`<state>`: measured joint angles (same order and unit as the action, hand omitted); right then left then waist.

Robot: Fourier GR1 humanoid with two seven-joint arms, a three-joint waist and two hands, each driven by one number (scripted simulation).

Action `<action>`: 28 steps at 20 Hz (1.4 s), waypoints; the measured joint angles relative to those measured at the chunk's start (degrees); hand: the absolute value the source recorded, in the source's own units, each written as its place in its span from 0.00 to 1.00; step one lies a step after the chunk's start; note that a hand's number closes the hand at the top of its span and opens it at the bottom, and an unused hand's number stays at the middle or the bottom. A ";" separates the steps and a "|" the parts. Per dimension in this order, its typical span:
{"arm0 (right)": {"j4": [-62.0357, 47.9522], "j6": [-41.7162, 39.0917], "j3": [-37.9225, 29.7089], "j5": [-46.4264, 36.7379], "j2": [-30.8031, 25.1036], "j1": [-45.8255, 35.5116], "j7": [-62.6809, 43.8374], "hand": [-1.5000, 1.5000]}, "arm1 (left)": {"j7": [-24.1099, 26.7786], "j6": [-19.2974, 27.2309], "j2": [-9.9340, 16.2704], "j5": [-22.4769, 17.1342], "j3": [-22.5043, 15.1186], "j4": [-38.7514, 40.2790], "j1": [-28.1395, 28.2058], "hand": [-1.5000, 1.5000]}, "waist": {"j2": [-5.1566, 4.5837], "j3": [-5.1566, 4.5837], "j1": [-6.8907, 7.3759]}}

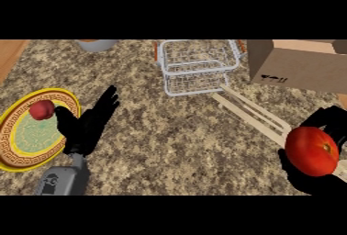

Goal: Pick the tomato from the tray and place it in the tiered basket

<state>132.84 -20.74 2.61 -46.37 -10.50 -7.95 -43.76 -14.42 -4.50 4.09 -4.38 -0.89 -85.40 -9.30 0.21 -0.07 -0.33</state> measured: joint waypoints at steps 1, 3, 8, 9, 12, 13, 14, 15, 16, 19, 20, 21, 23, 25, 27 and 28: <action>0.00 -1.22 -0.47 0.09 -0.03 -3.00 -1.73 1.00 | 0.17 0.04 -0.13 0.19 -0.18 0.08 0.02 0.50 | -0.02 0.00 0.11; -0.18 -3.69 -1.23 0.26 -0.36 -9.29 -4.64 1.00 | 1.00 0.18 -0.30 0.67 -0.23 1.22 -0.47 0.50 | -0.08 -0.02 0.26; -3.51 -8.26 -4.06 3.18 -1.33 -23.62 -8.28 1.00 | 0.38 0.21 -0.37 0.61 0.00 1.36 -1.25 0.50 | -0.08 -0.02 0.49; -5.43 -8.71 -4.88 4.11 -1.67 -26.35 -8.32 1.00 | 0.06 0.13 -0.25 0.55 -0.03 0.70 -1.19 0.50 | -0.08 -0.02 0.58; -11.04 -9.51 -4.98 4.63 -1.97 -33.83 -9.05 1.00 | 0.11 0.50 -0.96 1.12 -0.90 0.03 -0.20 0.50 | -0.08 -0.02 0.77; -13.78 -9.52 -5.17 4.54 -1.88 -36.67 -9.36 1.00 | 0.10 -0.11 -0.64 0.69 -0.77 -0.31 0.16 0.50 | -0.10 -0.03 0.95; -16.37 -9.31 -5.06 3.94 -1.70 -39.11 -9.67 1.00 | -0.18 -0.20 -0.56 0.70 -0.76 -0.12 -0.36 0.50 | -0.13 -0.03 1.00; -19.05 -9.14 -5.67 3.95 -1.50 -41.41 -9.83 1.00 | -0.15 -0.20 -0.68 0.64 -0.77 -0.08 -0.27 0.50 | -0.15 -0.04 1.05; -21.71 -8.80 -6.04 3.62 -1.28 -43.18 -9.88 1.00 | 0.01 -0.20 -0.85 0.75 -0.96 -0.09 -0.39 0.50 | -0.18 -0.03 1.08; -29.58 -6.26 -6.65 1.71 0.20 -47.75 -9.83 1.00 | 0.84 -0.18 -1.04 1.02 -0.87 1.20 -1.13 0.50 | -0.31 -0.02 1.19; -32.25 -5.24 -7.26 1.33 0.18 -48.83 -9.14 1.00 | 1.25 0.14 -1.39 1.31 -0.97 1.68 -1.29 0.50 | -0.34 -0.02 1.18; -35.07 -4.01 -7.36 0.62 0.59 -50.55 -8.92 1.00 | 1.17 -0.01 -1.28 1.29 -0.96 1.76 -1.37 0.50 | -0.37 0.00 1.24; -40.37 -0.48 -7.46 -0.97 1.45 -52.16 -7.68 1.00 | 1.08 -1.12 -0.46 0.41 -0.32 1.56 -1.03 0.50 | -0.40 0.00 1.39; -45.88 2.73 -8.57 -1.39 1.21 -53.49 -5.18 1.00 | 1.40 -1.40 -0.54 0.43 -0.64 0.95 -0.10 0.50 | -0.44 0.01 1.47; -51.57 6.75 -8.87 -2.17 1.70 -54.56 -2.32 1.00 | 1.65 -1.50 -0.43 0.46 -0.47 1.15 -0.35 0.50 | -0.51 0.03 1.56; -54.62 8.63 -9.15 -2.49 2.13 -56.11 -1.48 1.00 | 1.57 -1.66 -0.33 0.30 -0.31 1.28 -0.67 0.50 | -0.57 0.04 1.67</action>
<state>78.21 -12.11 -6.54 -48.85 -8.38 -64.06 -45.24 -12.85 -6.16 3.76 -4.08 -1.20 -84.12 -9.96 -0.36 -0.03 1.34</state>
